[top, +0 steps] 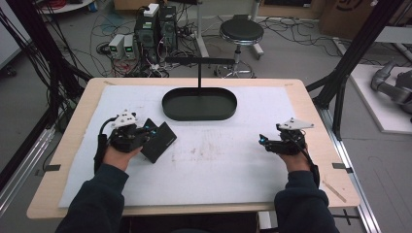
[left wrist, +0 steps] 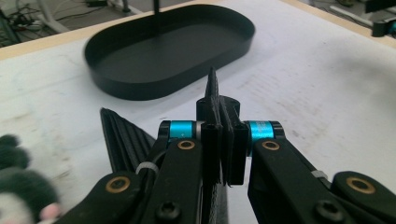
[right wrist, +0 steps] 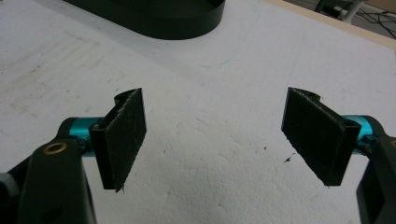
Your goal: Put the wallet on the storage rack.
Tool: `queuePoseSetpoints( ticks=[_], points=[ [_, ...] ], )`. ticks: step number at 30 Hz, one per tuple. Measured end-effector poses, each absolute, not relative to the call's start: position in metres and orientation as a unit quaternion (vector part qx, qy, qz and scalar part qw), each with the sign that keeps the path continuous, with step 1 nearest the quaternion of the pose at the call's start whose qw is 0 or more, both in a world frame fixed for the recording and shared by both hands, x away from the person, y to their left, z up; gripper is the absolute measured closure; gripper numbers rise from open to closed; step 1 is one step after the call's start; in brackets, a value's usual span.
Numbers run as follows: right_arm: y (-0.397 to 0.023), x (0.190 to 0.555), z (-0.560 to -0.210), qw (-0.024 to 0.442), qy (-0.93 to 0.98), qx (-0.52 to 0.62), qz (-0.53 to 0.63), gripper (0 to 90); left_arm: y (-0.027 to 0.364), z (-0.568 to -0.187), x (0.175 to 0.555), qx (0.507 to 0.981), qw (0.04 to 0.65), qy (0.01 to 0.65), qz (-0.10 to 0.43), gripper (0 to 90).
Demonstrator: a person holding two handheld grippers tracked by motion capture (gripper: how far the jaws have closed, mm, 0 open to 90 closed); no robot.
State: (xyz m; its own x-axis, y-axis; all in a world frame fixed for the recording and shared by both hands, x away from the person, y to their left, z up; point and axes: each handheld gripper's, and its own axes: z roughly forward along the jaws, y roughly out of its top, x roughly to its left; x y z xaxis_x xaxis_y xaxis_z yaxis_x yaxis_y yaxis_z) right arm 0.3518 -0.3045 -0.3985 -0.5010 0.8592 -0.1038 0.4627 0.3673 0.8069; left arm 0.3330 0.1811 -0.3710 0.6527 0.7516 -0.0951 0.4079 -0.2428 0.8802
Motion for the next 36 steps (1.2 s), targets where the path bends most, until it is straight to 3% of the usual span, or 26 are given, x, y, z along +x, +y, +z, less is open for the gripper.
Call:
queuePoseSetpoints(
  ticks=[10,25,31,33,34,35,36],
  points=[
    [-0.304,0.352,-0.398,0.266,0.783,0.421,0.372,22.4,0.153,-0.375,0.331,0.784,0.488,0.356,0.143,87.4],
    [-0.303,0.352,-0.399,0.265,0.784,0.42,0.373,22.4,0.149,-0.38,0.335,0.785,0.487,0.354,0.146,85.1],
    [-0.303,0.352,-0.399,0.264,0.785,0.419,0.373,22.4,0.15,-0.38,0.335,0.776,0.508,0.341,0.153,68.5],
    [-0.303,0.352,-0.399,0.264,0.785,0.419,0.372,22.4,0.151,-0.379,0.334,0.77,0.517,0.335,0.165,58.1],
    [-0.303,0.352,-0.399,0.264,0.785,0.419,0.372,22.4,0.151,-0.378,0.334,0.764,0.522,0.337,0.175,58.1],
    [-0.303,0.352,-0.399,0.264,0.784,0.42,0.373,22.4,0.153,-0.377,0.331,0.756,0.522,0.339,0.202,47.2],
    [-0.303,0.352,-0.399,0.264,0.784,0.42,0.373,22.4,0.153,-0.377,0.331,0.756,0.522,0.339,0.202,43.4]
  ],
)
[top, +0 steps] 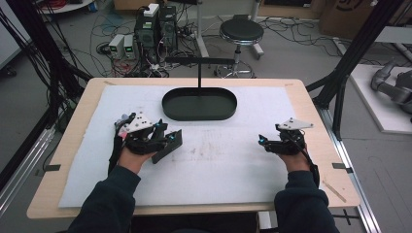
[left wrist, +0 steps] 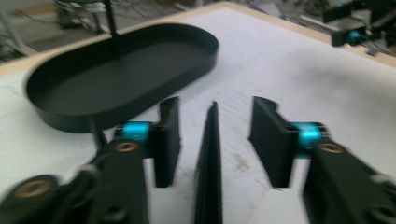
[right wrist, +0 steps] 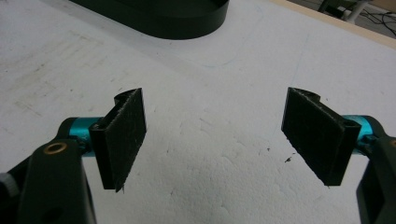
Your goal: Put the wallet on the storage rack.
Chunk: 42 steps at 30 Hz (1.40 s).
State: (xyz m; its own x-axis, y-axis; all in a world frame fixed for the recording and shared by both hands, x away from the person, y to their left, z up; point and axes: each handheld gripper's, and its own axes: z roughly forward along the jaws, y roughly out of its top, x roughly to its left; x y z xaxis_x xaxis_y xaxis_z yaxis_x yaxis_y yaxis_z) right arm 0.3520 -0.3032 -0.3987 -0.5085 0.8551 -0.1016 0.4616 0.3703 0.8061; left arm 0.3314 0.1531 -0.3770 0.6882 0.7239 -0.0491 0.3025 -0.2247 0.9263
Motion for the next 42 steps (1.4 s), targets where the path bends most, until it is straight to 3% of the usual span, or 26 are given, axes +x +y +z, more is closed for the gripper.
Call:
queuePoseSetpoints(
  ticks=[2,4,11,13,20,29,42],
  points=[
    [-0.304,0.352,-0.399,0.264,0.785,0.419,0.372,22.4,0.156,-0.378,0.323,0.741,0.508,0.358,0.253,33.0],
    [-0.304,0.352,-0.399,0.264,0.785,0.419,0.373,22.4,0.159,-0.381,0.318,0.734,0.502,0.366,0.272,28.7],
    [-0.304,0.352,-0.399,0.263,0.787,0.417,0.372,22.4,0.172,-0.401,0.312,0.734,0.489,0.403,0.244,25.6],
    [-0.303,0.352,-0.399,0.263,0.787,0.417,0.371,22.4,0.174,-0.411,0.311,0.741,0.483,0.411,0.223,32.6],
    [-0.302,0.352,-0.4,0.262,0.788,0.417,0.37,22.4,0.179,-0.419,0.315,0.731,0.493,0.419,0.218,73.6],
    [-0.304,0.353,-0.4,0.258,0.786,0.42,0.373,22.4,0.179,-0.392,0.344,0.72,0.518,0.404,0.224,75.2],
    [-0.308,0.356,-0.4,0.256,0.782,0.422,0.381,22.4,0.162,-0.361,0.431,0.723,0.546,0.376,0.193,75.1]
  ],
)
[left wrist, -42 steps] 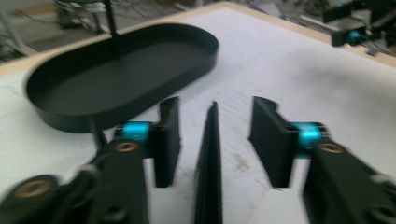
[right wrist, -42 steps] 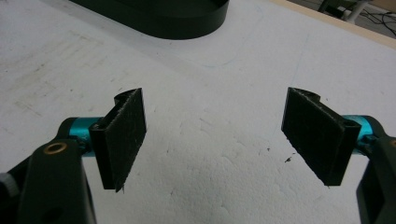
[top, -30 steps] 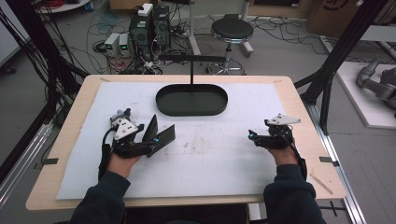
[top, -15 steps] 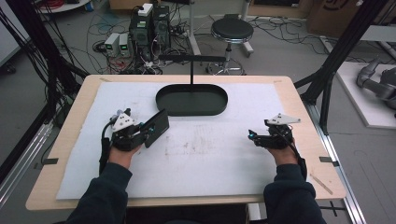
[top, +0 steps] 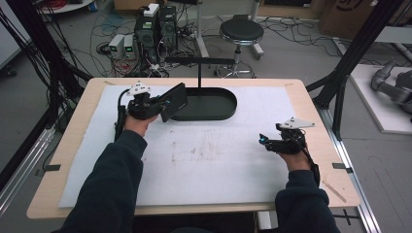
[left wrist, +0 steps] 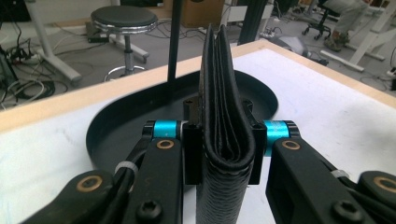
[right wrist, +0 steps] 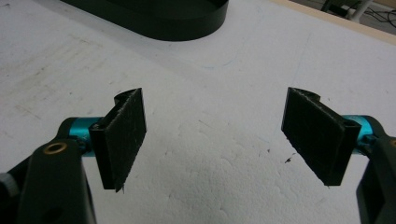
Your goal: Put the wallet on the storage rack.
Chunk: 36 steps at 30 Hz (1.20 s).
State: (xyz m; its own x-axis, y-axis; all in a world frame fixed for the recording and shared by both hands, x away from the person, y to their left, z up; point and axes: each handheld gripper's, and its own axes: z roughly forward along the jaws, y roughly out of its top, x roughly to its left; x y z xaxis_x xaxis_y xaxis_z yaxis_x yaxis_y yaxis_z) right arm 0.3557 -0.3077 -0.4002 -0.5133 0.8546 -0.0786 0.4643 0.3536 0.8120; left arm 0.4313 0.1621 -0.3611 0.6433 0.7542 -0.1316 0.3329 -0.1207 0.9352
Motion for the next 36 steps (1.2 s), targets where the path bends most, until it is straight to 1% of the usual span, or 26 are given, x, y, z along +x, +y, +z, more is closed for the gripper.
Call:
queuePoseSetpoints(
  ticks=[3,7,12,14,20,23,24,26,27,28,29,32,36],
  points=[
    [-0.308,0.356,-0.4,0.256,0.78,0.423,0.383,22.4,0.156,-0.363,0.449,0.729,0.538,0.379,0.189,75.0],
    [-0.308,0.356,-0.4,0.256,0.781,0.421,0.385,22.4,0.15,-0.368,0.472,0.728,0.541,0.382,0.176,75.0],
    [-0.308,0.356,-0.4,0.255,0.781,0.421,0.384,22.4,0.134,-0.375,0.503,0.74,0.534,0.38,0.151,75.0],
    [-0.308,0.356,-0.4,0.254,0.779,0.424,0.385,22.4,0.131,-0.378,0.507,0.741,0.534,0.38,0.149,75.0],
    [-0.31,0.356,-0.401,0.252,0.779,0.423,0.387,22.4,0.121,-0.399,0.521,0.742,0.529,0.397,0.113,74.7],
    [-0.31,0.356,-0.402,0.251,0.779,0.425,0.386,22.4,0.118,-0.406,0.523,0.744,0.523,0.403,0.105,74.4],
    [-0.31,0.356,-0.402,0.251,0.779,0.425,0.386,22.4,0.118,-0.408,0.524,0.745,0.517,0.407,0.108,72.5],
    [-0.31,0.356,-0.402,0.251,0.78,0.425,0.386,22.4,0.121,-0.408,0.526,0.733,0.502,0.438,0.137,58.7],
    [-0.31,0.356,-0.402,0.251,0.78,0.424,0.385,22.4,0.121,-0.408,0.526,0.733,0.502,0.438,0.137,54.5],
    [-0.31,0.355,-0.402,0.25,0.78,0.424,0.386,22.4,0.125,-0.405,0.526,0.732,0.49,0.446,0.155,51.1],
    [-0.31,0.356,-0.402,0.251,0.78,0.424,0.385,22.4,0.127,-0.404,0.526,0.732,0.487,0.449,0.16,48.8],
    [-0.31,0.356,-0.402,0.251,0.781,0.424,0.384,22.4,0.132,-0.401,0.525,0.729,0.485,0.452,0.169,46.8],
    [-0.308,0.356,-0.402,0.252,0.782,0.422,0.383,22.4,0.14,-0.393,0.522,0.719,0.491,0.457,0.182,46.6]
  ],
)
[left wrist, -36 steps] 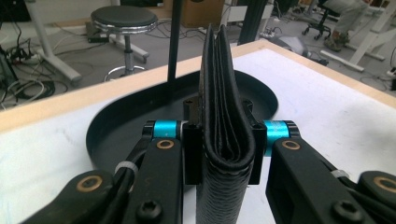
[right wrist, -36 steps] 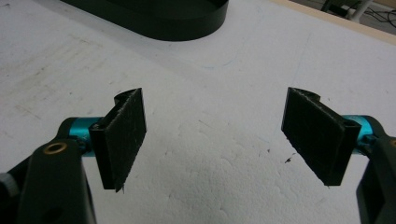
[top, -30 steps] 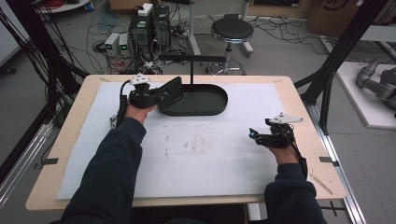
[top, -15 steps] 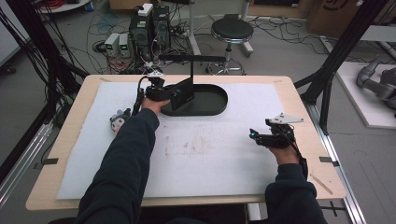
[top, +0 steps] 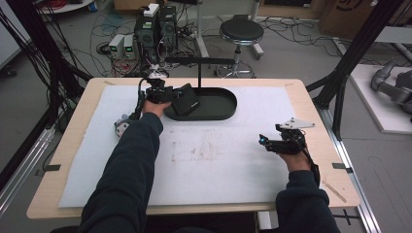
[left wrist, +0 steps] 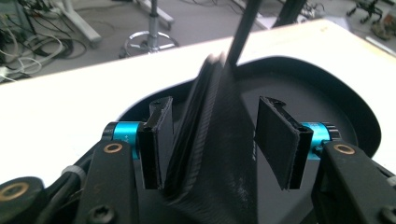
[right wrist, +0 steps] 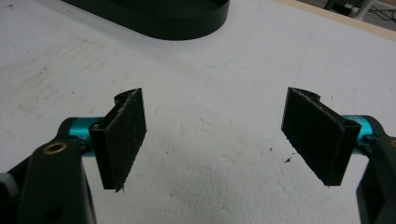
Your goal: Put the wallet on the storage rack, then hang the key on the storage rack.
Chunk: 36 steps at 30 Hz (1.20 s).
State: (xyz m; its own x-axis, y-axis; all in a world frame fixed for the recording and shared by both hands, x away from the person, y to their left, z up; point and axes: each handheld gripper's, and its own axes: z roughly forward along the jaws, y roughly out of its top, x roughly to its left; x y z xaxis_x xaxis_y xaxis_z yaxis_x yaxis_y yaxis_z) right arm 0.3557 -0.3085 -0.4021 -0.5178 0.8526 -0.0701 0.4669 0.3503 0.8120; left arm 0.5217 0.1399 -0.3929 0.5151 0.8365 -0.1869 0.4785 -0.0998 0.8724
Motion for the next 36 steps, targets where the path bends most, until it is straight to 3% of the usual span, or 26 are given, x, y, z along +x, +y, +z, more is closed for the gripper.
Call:
queuePoseSetpoints(
  ticks=[7,10,11,14,23,36],
  points=[
    [-0.309,0.356,-0.402,0.251,0.781,0.424,0.384,22.4,0.155,-0.377,0.501,0.704,0.503,0.459,0.201,42.0],
    [-0.309,0.357,-0.403,0.252,0.782,0.423,0.383,22.4,0.164,-0.372,0.487,0.698,0.501,0.464,0.217,32.2],
    [-0.309,0.357,-0.403,0.252,0.782,0.423,0.383,22.4,0.168,-0.37,0.482,0.697,0.499,0.464,0.222,24.9],
    [-0.308,0.357,-0.403,0.252,0.783,0.421,0.383,22.4,0.178,-0.363,0.466,0.691,0.506,0.46,0.235,20.1],
    [-0.306,0.354,-0.4,0.256,0.781,0.419,0.386,22.3,0.202,-0.351,0.426,0.674,0.514,0.453,0.276,20.0],
    [-0.306,0.354,-0.401,0.257,0.783,0.42,0.381,22.3,0.23,-0.365,0.393,0.653,0.503,0.489,0.284,20.0]
  ],
)
